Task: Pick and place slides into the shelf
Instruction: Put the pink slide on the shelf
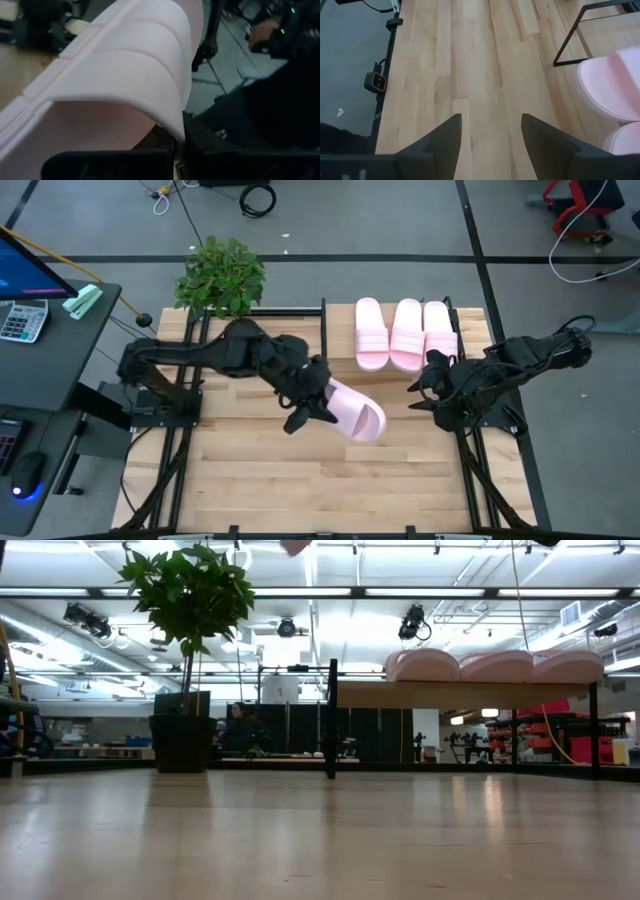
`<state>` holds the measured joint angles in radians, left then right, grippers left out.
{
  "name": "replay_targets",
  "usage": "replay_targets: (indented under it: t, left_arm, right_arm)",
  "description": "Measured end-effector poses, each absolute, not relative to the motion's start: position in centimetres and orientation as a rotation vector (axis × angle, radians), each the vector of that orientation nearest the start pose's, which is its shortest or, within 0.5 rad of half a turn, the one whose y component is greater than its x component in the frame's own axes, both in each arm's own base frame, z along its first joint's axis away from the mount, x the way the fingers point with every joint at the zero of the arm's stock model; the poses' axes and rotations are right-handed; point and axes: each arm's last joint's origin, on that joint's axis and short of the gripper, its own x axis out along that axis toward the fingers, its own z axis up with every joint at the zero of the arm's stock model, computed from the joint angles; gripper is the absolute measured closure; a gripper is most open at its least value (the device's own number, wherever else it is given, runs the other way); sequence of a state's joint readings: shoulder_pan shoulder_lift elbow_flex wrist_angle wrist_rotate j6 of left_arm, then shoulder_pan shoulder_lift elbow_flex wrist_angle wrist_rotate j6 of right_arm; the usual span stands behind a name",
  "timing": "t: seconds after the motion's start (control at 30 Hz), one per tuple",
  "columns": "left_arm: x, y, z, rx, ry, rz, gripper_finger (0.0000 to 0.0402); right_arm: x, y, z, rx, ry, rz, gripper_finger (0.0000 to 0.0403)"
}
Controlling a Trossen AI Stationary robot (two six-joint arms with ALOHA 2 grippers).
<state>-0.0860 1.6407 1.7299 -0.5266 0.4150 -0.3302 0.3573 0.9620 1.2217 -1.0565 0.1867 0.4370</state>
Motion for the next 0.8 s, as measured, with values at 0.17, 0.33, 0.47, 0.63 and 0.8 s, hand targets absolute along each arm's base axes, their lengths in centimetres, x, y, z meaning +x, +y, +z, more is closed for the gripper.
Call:
replay_targets:
  t: [0.17, 0.33, 0.47, 0.63, 0.8]
  left_arm:
    - [37.9, -3.7, 42.8, -0.289, 0.521, -0.503, 0.0389]
    - [38.5, -1.5, 43.3, -0.187, 0.595, -0.481, 0.0389]
    - [38.7, 0.2, 42.3, -0.093, 0.665, -0.476, 0.0389]
    - [38.5, 1.0, 41.3, 0.021, 0.72, -0.508, 0.0389]
    - [38.0, 0.9, 40.7, 0.159, 0.778, -0.527, 0.039]
  right_arm:
    - [15.0, 5.1, 37.1, 0.2, 0.792, -0.011, 0.019]
    - [15.1, 5.1, 37.1, 0.216, 0.791, -0.017, 0.019]
    - [15.1, 5.1, 37.2, 0.267, 0.788, -0.037, 0.019]
    - [15.1, 5.3, 37.2, 0.388, 0.788, -0.066, 0.019]
    - [15.3, 5.4, 37.1, 0.457, 0.759, -0.161, 0.019]
